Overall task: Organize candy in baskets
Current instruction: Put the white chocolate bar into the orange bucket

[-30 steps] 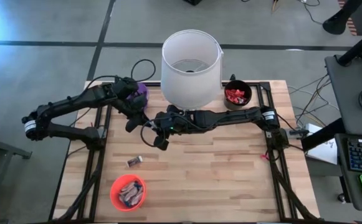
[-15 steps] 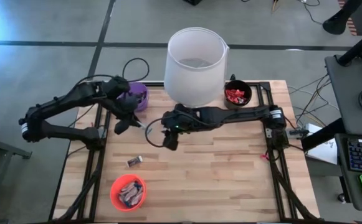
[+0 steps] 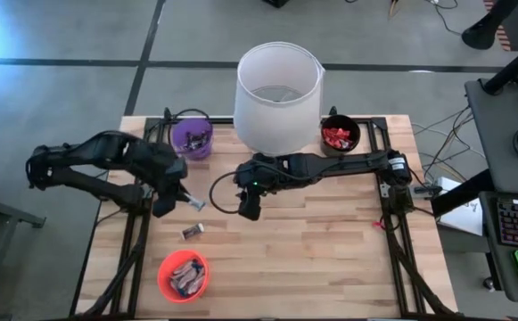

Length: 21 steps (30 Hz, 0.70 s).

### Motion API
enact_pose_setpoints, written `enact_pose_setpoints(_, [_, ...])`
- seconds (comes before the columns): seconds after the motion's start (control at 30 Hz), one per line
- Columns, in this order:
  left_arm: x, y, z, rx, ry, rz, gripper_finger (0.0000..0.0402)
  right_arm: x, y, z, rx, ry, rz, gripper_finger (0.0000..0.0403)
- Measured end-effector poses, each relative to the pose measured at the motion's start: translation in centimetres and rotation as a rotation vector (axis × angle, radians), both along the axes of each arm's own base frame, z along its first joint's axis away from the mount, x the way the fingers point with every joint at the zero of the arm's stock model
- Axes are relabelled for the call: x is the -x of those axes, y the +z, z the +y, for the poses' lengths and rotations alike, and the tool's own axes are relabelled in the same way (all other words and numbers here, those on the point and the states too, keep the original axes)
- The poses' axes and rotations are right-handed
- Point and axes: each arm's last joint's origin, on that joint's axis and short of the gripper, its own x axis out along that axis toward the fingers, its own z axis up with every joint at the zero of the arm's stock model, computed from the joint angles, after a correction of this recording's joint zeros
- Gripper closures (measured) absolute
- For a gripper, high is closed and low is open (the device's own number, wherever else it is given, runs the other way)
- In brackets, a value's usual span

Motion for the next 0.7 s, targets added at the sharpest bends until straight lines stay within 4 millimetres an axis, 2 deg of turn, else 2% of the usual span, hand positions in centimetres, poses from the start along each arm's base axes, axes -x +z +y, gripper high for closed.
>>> enact_pose_setpoints(0.33, [-0.4,-0.7,-3.6,0.091,0.043,0.103,0.0395,0.0,0.0,0.1,0.010,0.015,-0.002,0.0245])
enact_pose_setpoints(0.5, [-0.7,-1.4,-6.5,0.146,0.022,0.199,0.0395,-0.3,0.3,0.6,-0.034,0.067,-0.040,0.0249])
enact_pose_setpoints(0.7, [-0.8,-2.3,-10.9,0.217,-0.015,0.264,0.0395,-0.2,0.4,2.3,-0.044,0.114,-0.054,0.0255])
